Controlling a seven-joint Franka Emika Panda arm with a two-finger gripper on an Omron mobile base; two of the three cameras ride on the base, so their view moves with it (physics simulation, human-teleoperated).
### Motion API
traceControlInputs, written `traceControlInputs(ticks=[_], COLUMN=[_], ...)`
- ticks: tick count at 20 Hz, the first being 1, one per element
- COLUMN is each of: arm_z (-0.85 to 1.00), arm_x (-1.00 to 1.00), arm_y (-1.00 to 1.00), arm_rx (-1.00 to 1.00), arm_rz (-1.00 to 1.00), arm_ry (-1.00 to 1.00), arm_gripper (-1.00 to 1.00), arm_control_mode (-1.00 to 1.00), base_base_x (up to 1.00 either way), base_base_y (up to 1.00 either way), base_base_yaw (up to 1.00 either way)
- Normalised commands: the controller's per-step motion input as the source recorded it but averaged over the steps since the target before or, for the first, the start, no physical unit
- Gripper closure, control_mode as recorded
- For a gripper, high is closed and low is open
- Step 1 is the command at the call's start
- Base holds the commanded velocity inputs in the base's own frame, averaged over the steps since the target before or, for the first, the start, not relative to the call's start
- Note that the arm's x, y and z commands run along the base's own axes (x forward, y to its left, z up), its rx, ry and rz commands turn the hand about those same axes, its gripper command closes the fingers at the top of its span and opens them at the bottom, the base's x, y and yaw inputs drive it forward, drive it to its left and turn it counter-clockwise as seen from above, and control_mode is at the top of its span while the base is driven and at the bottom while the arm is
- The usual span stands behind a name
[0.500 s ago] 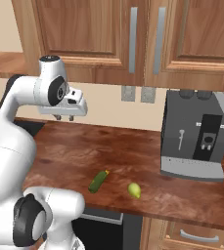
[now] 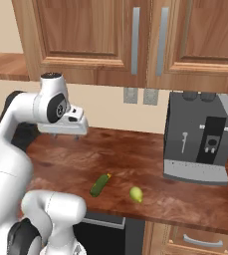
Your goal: Place the lemon and cucumber inside the fridge drawer. Close the drawer after placing the vegetables.
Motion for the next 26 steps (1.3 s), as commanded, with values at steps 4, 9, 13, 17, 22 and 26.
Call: traceControlInputs(ticks=[4,9,13,17,22,26], arm_z=[-1.0,-1.0,-0.73,-0.38,-0.42,-0.44], arm_x=[-0.02,0.0,0.0,0.0,0.05,0.17], arm_y=[-0.43,-0.25,-0.28,-0.23,-0.24,-0.26], arm_rx=[0.0,0.0,0.0,0.0,0.0,0.0], arm_rz=[-0.04,-0.01,0.0,0.0,0.0,0.0], arm_ry=[0.27,0.21,0.1,0.0,0.0,0.02], arm_gripper=[-1.0,-1.0,-1.0,-1.0,-1.0,-1.0], arm_control_mode=[-1.0,-1.0,-1.0,-1.0,-1.0,-1.0], base_base_x=[0.0,0.0,0.0,0.0,0.0,0.0], base_base_y=[0.0,0.0,0.0,0.0,0.0,0.0], base_base_yaw=[0.0,0.0,0.0,0.0,0.0,0.0])
